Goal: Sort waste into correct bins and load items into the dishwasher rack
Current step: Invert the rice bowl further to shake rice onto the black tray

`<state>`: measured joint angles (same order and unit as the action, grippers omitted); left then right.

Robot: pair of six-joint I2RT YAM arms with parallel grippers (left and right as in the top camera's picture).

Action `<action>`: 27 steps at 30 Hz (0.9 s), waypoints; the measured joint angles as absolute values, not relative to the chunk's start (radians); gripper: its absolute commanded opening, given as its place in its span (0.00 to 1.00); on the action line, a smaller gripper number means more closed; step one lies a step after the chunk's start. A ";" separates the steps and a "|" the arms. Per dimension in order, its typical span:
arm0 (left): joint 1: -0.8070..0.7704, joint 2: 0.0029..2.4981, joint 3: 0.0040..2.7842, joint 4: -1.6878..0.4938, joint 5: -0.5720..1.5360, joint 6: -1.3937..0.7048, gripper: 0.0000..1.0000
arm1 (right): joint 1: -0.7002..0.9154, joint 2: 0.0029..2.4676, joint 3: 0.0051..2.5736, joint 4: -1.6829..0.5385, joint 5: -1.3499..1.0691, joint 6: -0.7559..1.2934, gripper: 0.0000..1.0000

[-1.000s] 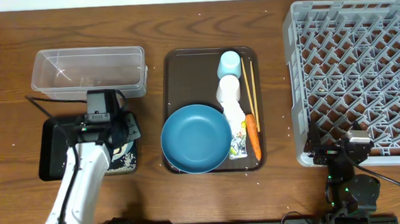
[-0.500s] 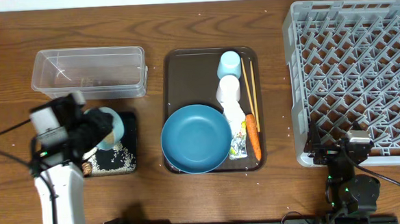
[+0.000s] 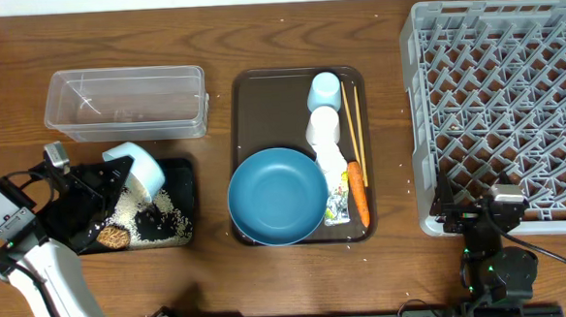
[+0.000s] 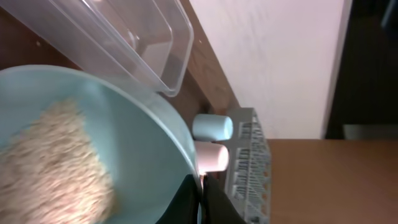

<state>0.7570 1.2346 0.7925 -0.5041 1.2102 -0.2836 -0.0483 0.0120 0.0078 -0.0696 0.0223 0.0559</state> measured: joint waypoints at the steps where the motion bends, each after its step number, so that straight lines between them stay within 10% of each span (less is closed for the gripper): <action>1: 0.757 1.248 0.791 -0.501 1.227 -0.283 0.06 | -0.048 0.012 0.008 -0.069 0.022 0.056 0.99; 27: 0.867 1.486 0.775 -0.453 1.468 -0.281 0.06 | -0.048 0.012 0.008 -0.070 0.022 0.056 0.99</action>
